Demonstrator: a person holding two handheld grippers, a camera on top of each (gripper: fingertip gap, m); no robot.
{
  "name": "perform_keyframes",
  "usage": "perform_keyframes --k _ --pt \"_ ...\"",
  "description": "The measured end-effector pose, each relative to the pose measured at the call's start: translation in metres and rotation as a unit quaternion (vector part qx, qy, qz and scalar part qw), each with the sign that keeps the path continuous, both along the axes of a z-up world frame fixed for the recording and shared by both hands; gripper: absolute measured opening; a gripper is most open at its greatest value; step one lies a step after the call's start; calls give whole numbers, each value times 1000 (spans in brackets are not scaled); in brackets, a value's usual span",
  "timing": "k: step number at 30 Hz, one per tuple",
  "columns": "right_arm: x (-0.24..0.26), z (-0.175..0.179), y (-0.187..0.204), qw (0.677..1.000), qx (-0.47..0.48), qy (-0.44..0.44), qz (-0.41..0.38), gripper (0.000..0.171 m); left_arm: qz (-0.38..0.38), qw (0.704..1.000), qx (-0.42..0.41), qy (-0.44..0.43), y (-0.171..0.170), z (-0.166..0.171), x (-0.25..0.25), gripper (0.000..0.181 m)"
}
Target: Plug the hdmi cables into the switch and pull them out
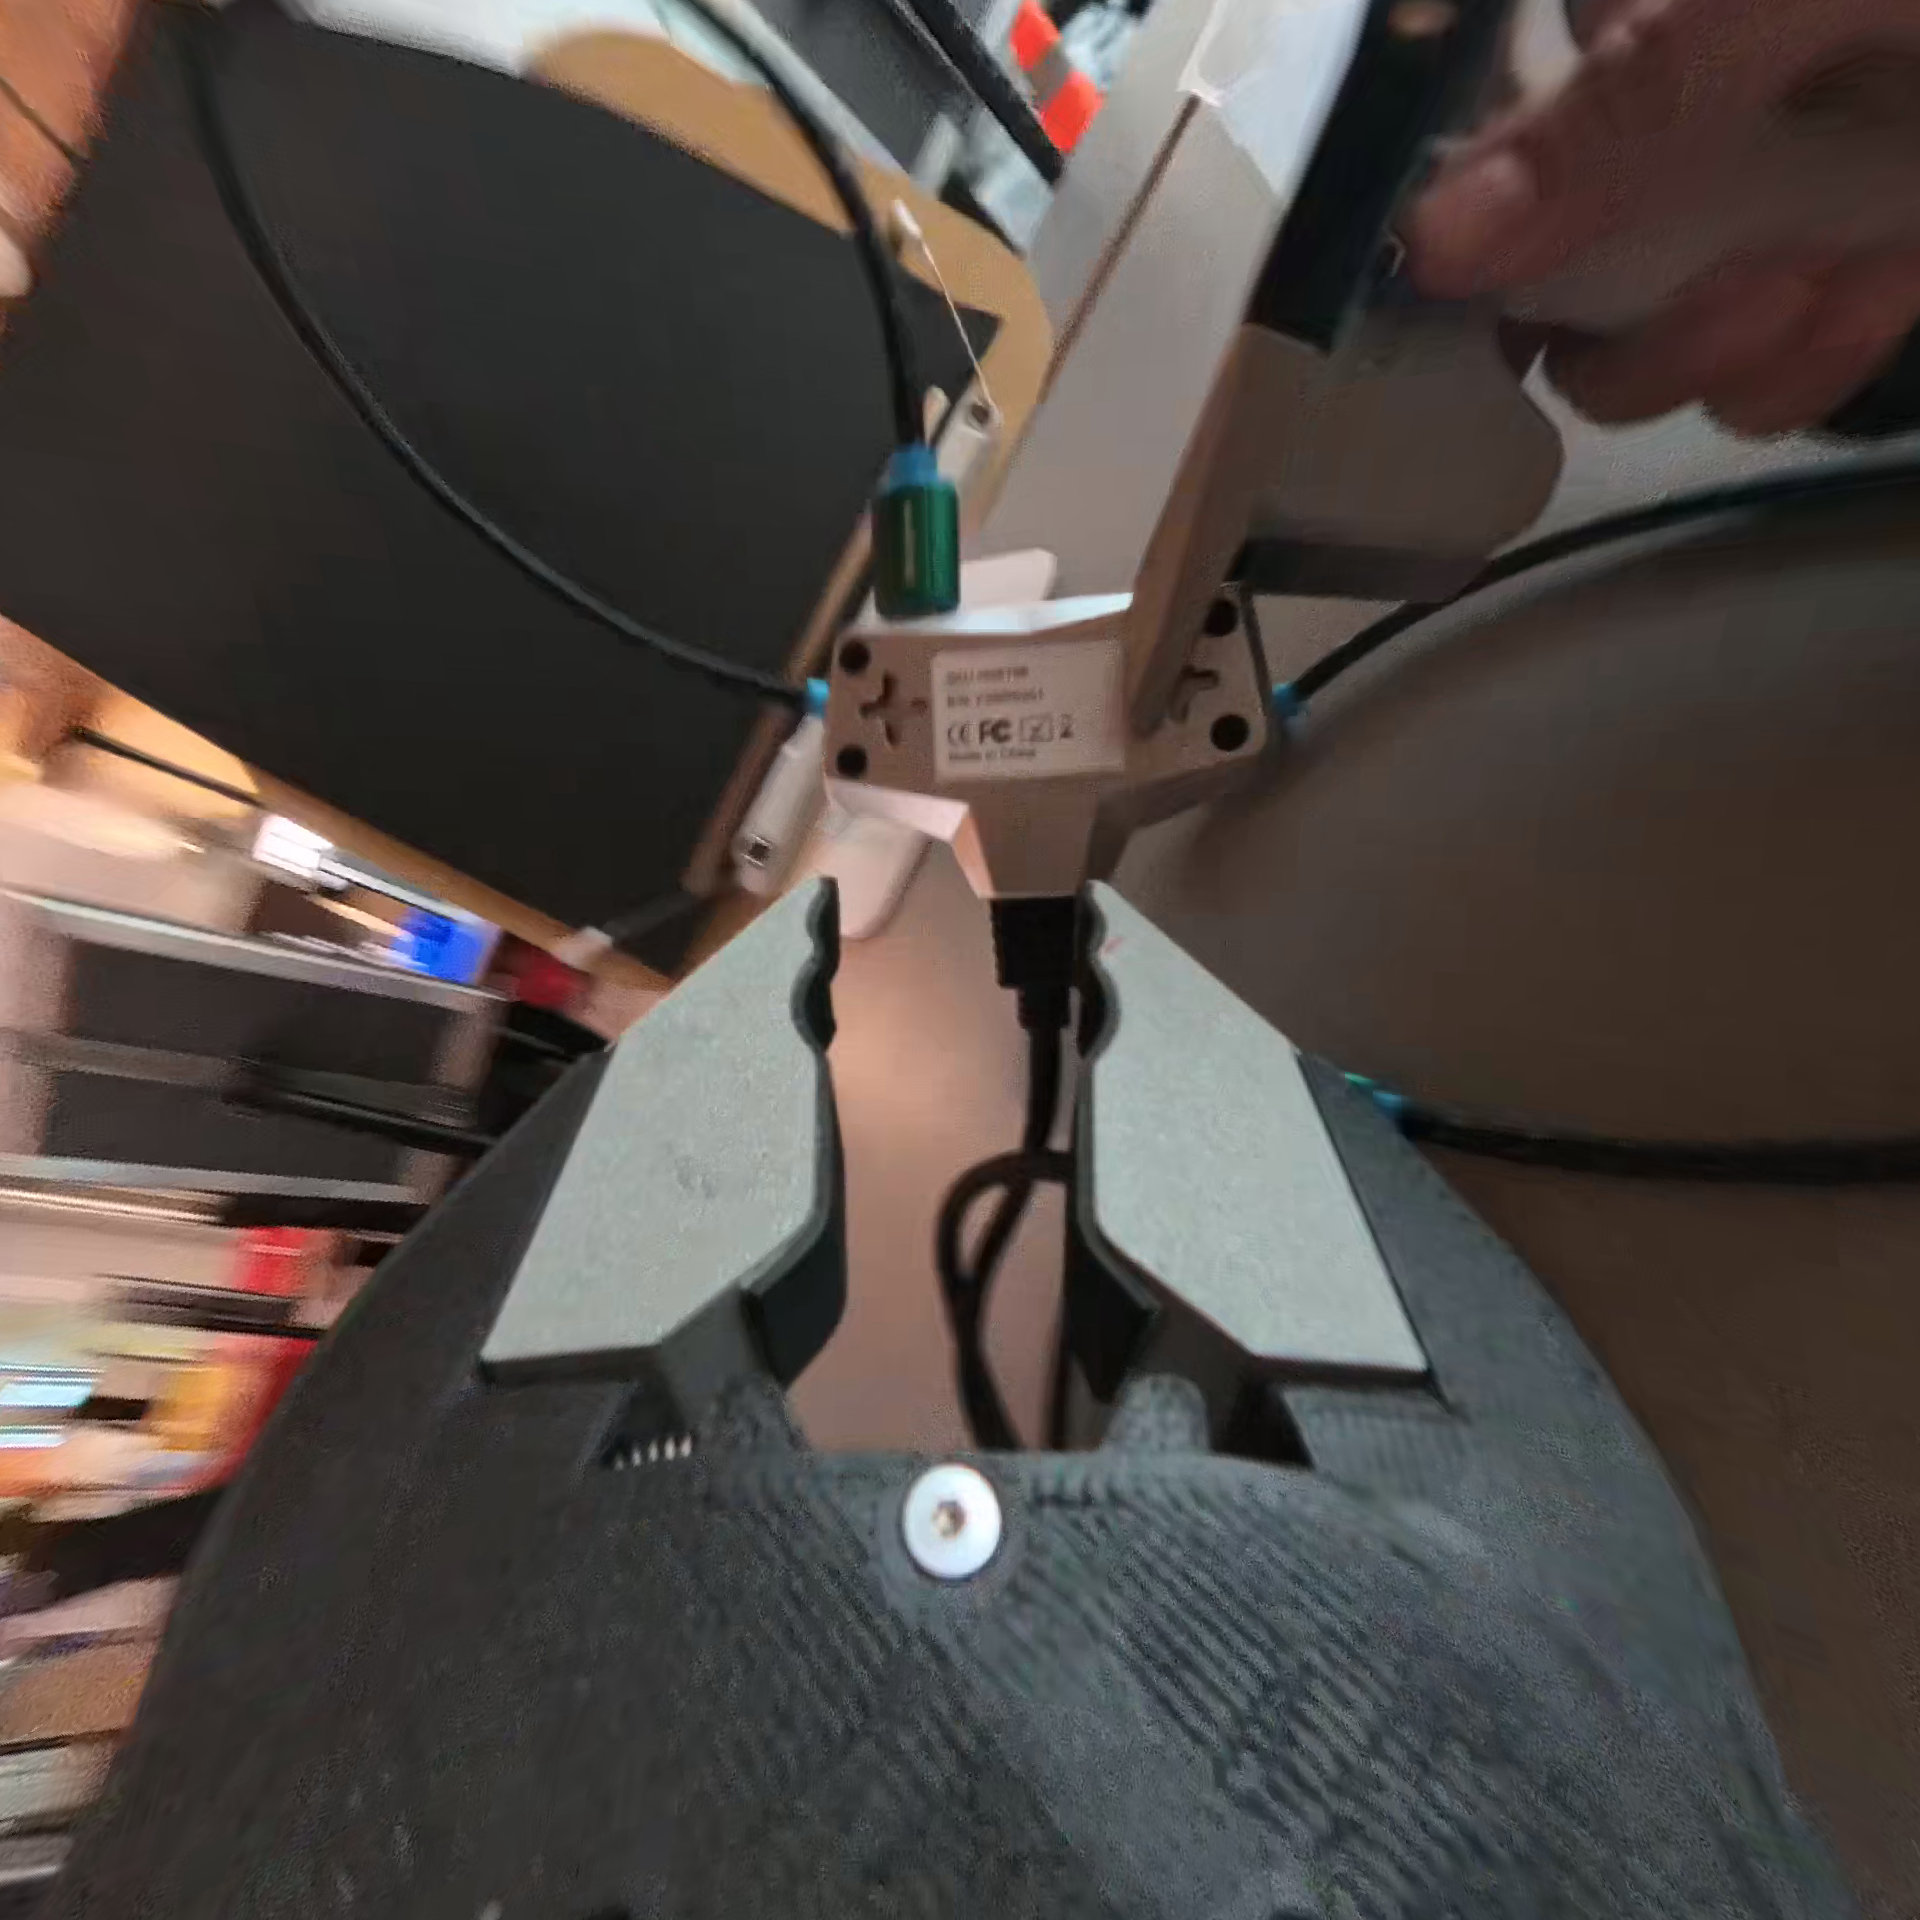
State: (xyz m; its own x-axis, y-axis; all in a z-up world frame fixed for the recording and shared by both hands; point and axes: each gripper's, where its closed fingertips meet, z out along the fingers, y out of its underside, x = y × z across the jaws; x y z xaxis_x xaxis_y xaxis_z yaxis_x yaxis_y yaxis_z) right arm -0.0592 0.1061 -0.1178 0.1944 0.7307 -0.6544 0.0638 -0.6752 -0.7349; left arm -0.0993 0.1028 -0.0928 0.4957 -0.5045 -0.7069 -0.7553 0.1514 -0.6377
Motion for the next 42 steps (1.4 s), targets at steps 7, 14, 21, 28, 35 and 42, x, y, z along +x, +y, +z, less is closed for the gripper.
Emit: perform_keyframes --k 7,14,21,28,35,42 --pt "-2 -6 4 993 -112 49 -2 16 4 907 339 251 15 -1 29 29" --pt "10 -3 17 988 -132 68 -37 16 -22 943 247 223 11 -27 38 41" --pt "-10 -5 -2 986 -149 68 16 19 -6 929 262 262 46 -29 31 40" --pt "23 28 13 994 -34 103 -29 10 -34 963 223 146 50 -10 14 25" --pt "9 23 9 995 95 -3 -37 37 -129 983 123 -36 31 6 8 23" --pt "36 -40 43 928 196 -287 -136 31 -137 983 111 -47 38 -3 6 23"
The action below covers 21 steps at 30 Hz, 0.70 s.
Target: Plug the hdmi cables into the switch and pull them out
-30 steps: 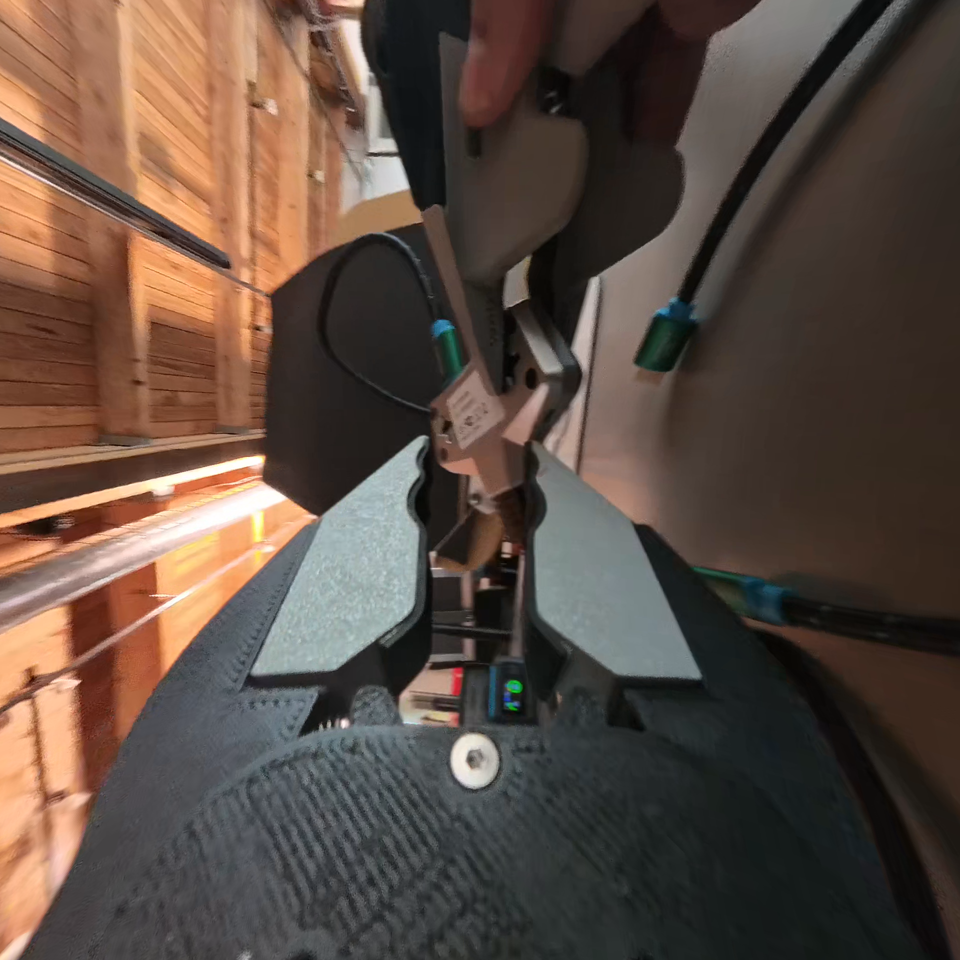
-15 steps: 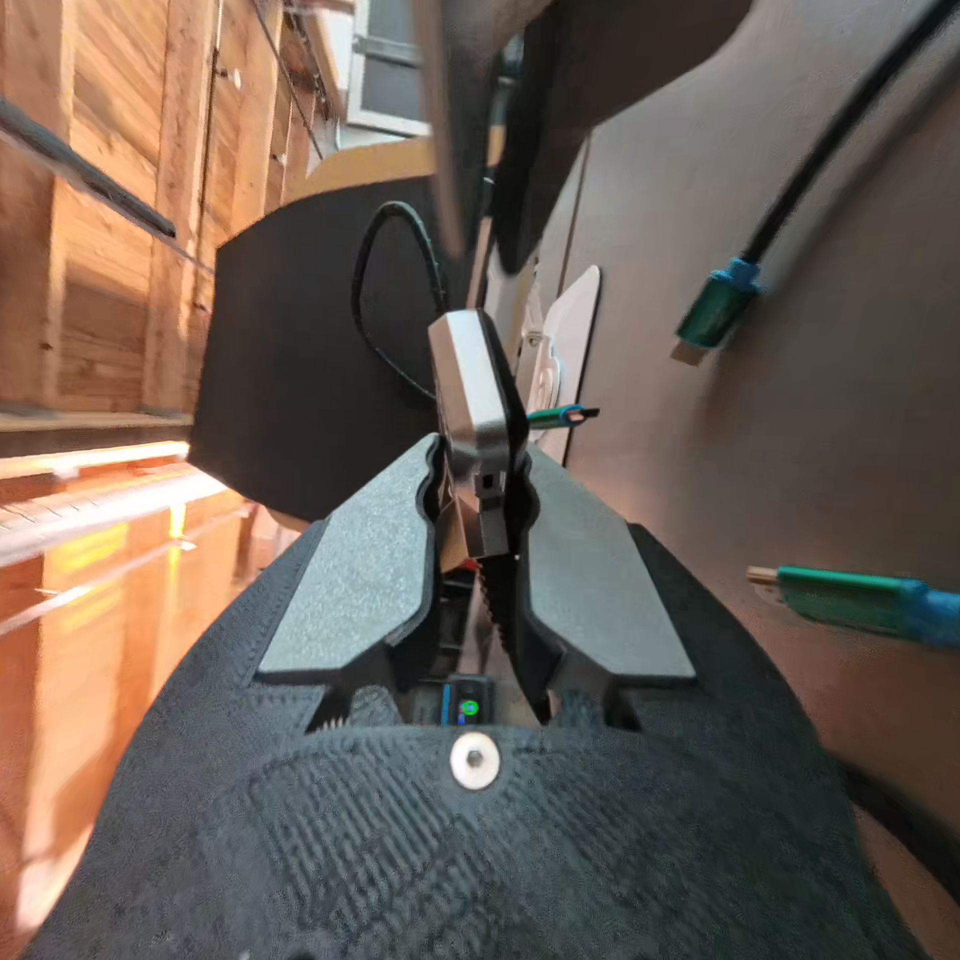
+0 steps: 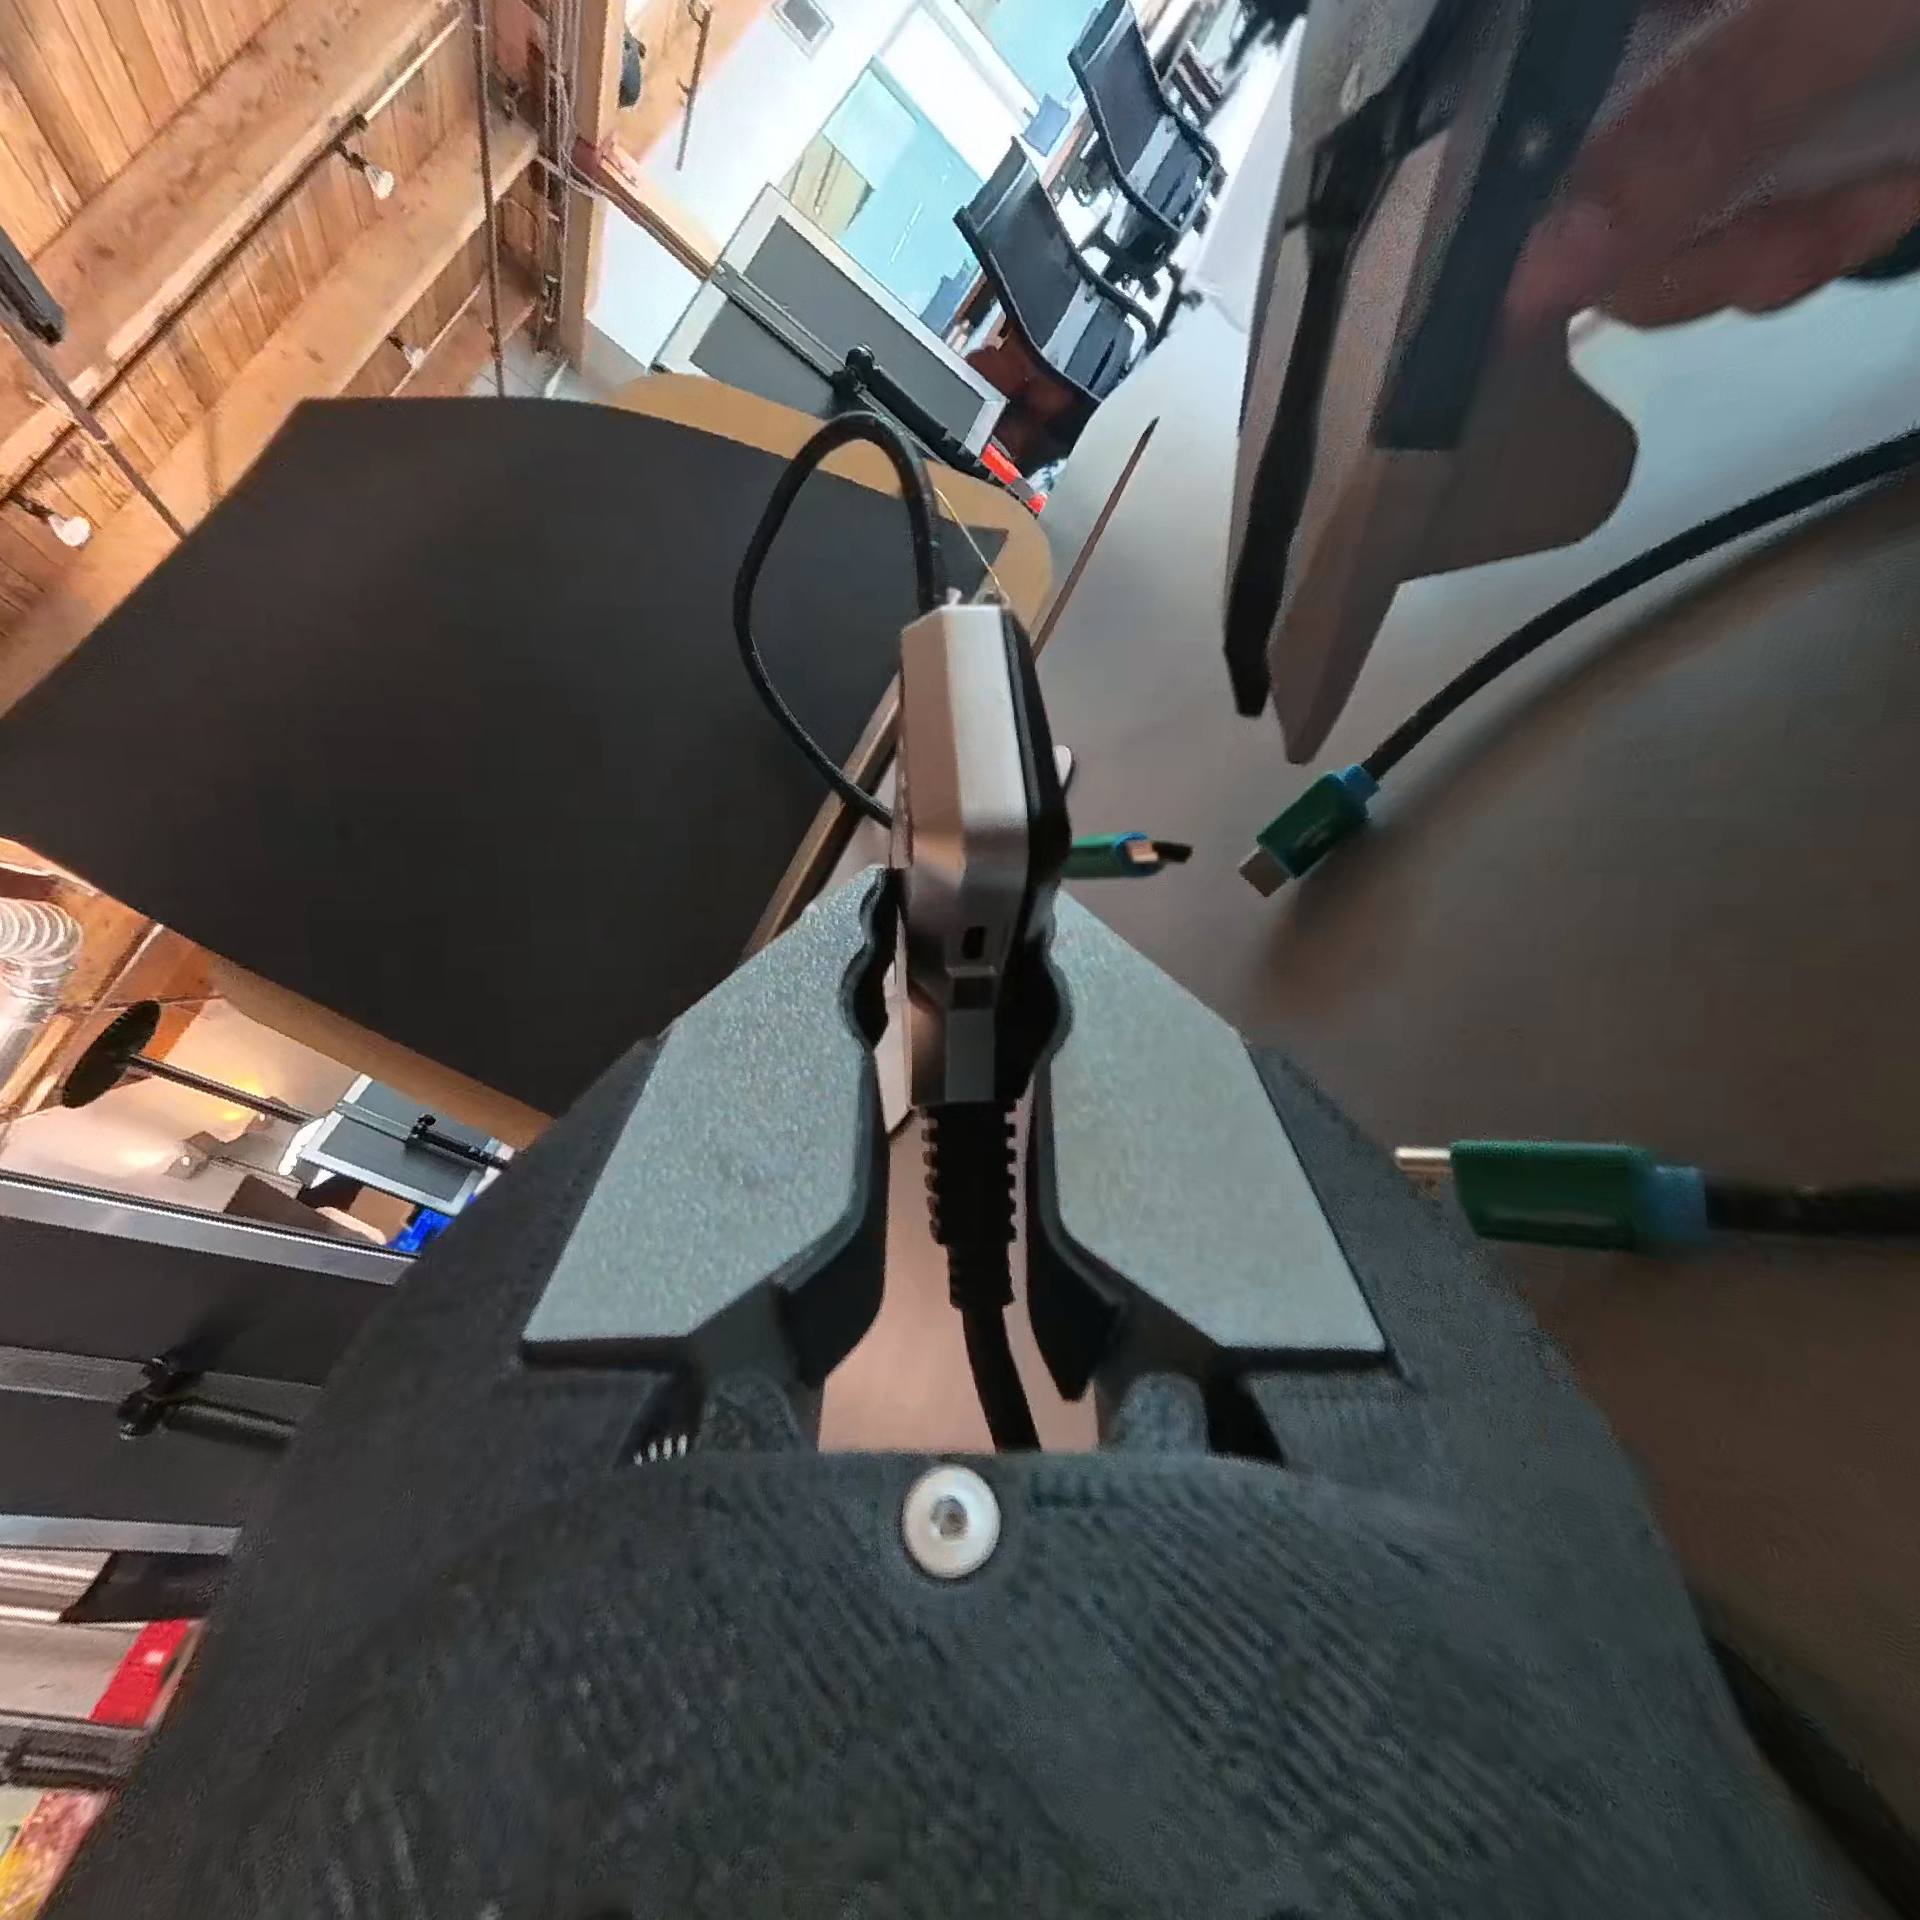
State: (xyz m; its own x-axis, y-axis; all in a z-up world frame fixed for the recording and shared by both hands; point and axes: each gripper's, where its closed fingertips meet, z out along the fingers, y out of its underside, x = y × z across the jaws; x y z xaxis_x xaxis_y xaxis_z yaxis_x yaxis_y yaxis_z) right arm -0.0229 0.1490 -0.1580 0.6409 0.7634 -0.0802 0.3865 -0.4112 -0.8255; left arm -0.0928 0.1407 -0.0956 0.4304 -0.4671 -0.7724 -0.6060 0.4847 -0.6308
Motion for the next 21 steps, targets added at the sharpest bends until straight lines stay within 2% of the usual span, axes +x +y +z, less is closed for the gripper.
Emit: perform_keyframes --k 5,9,10,12,13,15,18,21 --pt "12 -33 8 995 -13 -92 -24 33 -4 1000 -22 4 6 -9 -5 22" --pt "4 -49 13 993 -15 -113 -24 19 -10 999 -44 -2 7 -11 -7 22" --pt "4 -49 14 992 -7 -120 -25 9 -13 999 -51 -3 7 -13 -7 22" --pt "4 -44 15 988 30 -150 -21 8 -16 998 -62 -7 8 -15 -8 22" --pt "3 -36 16 983 78 -165 -11 8 -16 998 -66 -9 9 -16 -8 22" --pt "8 -12 18 953 203 -223 -11 8 -16 997 -74 -16 9 -15 -9 22" --pt "8 28 12 874 382 -300 -12 8 -15 996 -82 -25 9 -13 -10 22" --pt "7 47 4 800 473 -370 -24 8 -19 996 -84 -23 9 -14 -9 22"
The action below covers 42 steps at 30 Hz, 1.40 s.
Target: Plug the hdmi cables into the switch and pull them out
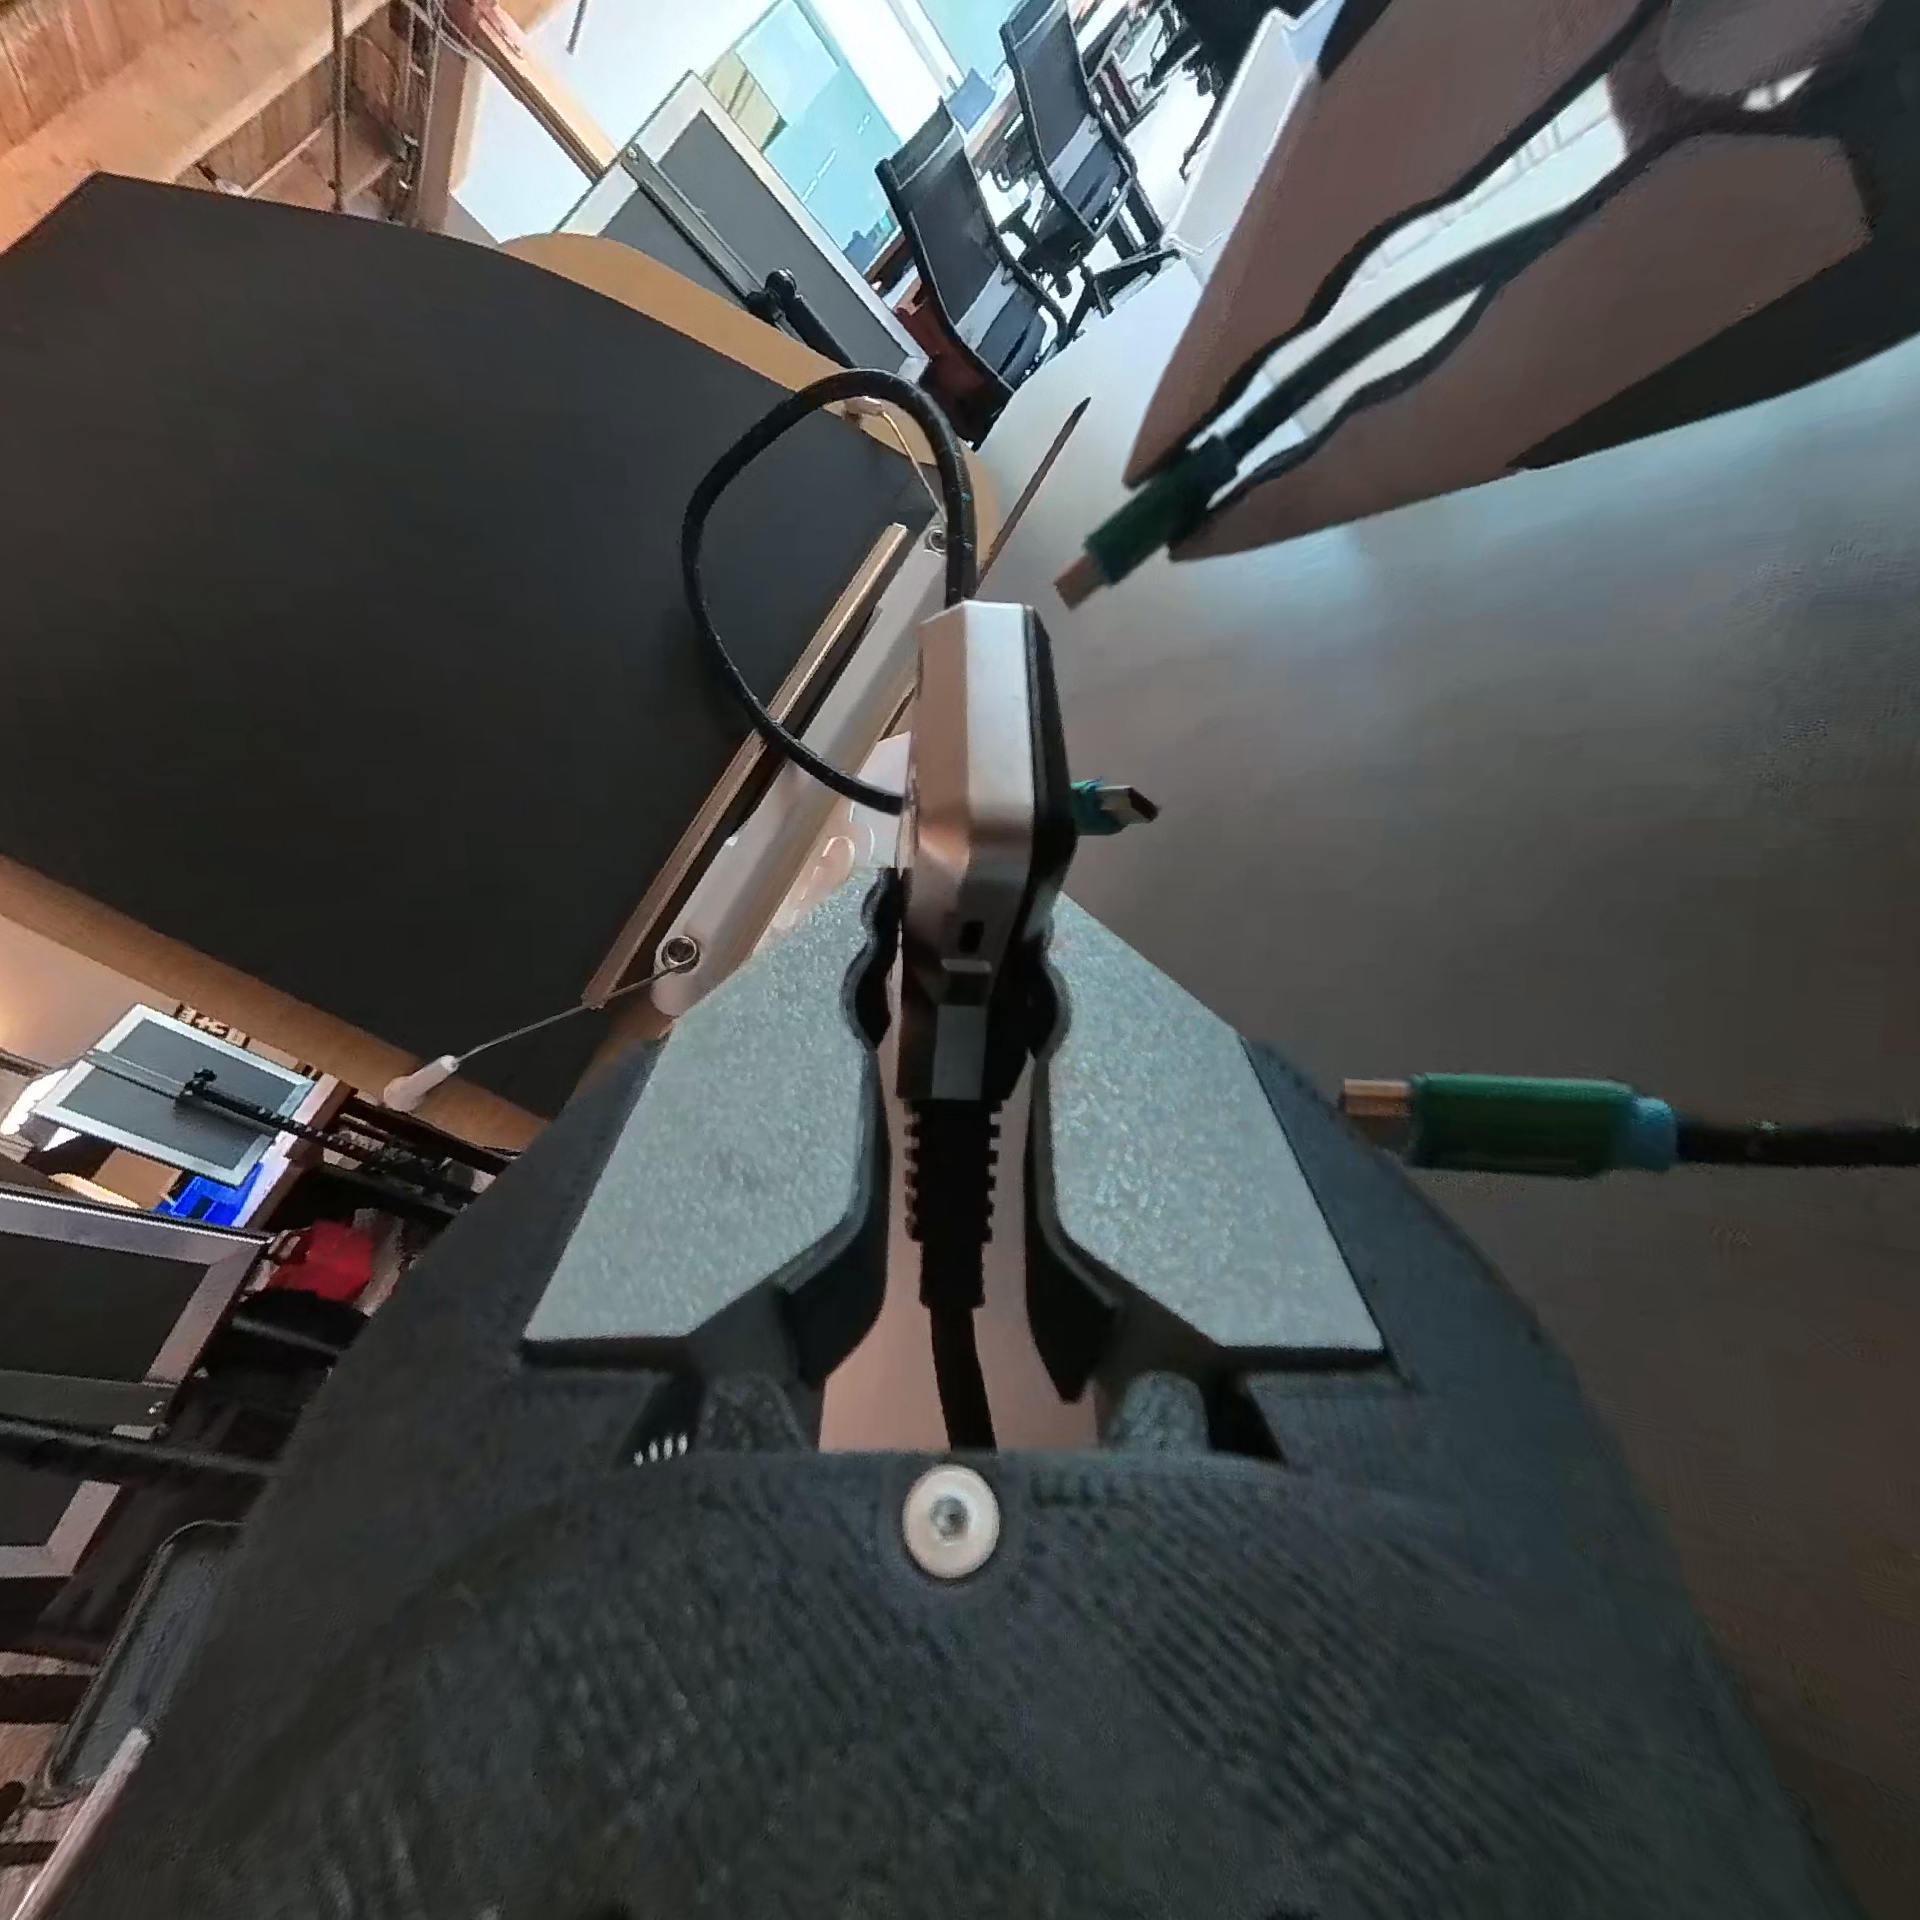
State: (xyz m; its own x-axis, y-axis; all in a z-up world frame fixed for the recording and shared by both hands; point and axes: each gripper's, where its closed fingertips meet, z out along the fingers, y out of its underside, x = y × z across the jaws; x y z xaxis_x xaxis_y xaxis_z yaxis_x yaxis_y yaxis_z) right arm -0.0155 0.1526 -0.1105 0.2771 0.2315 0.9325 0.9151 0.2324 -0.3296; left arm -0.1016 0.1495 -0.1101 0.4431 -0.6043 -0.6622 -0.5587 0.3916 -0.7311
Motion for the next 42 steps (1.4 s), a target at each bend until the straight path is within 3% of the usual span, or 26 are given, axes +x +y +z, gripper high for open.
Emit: perform_keyframes --k 4,9,12,20,42 --pt "-10 13 -14 993 92 -70 18 8 -7 1000 2 4 -1 -1 1 22" --pt "-28 29 -35 989 117 -51 78 8 -44 999 5 -3 -10 6 -4 21" --pt "-39 35 -48 984 114 -34 133 9 -80 997 1 -12 -20 12 -4 21" --pt "-53 18 -61 972 56 -40 224 9 -127 989 55 59 -42 1 6 21" --pt "-48 12 -59 966 104 -134 193 10 -138 984 81 83 -50 -1 8 20"
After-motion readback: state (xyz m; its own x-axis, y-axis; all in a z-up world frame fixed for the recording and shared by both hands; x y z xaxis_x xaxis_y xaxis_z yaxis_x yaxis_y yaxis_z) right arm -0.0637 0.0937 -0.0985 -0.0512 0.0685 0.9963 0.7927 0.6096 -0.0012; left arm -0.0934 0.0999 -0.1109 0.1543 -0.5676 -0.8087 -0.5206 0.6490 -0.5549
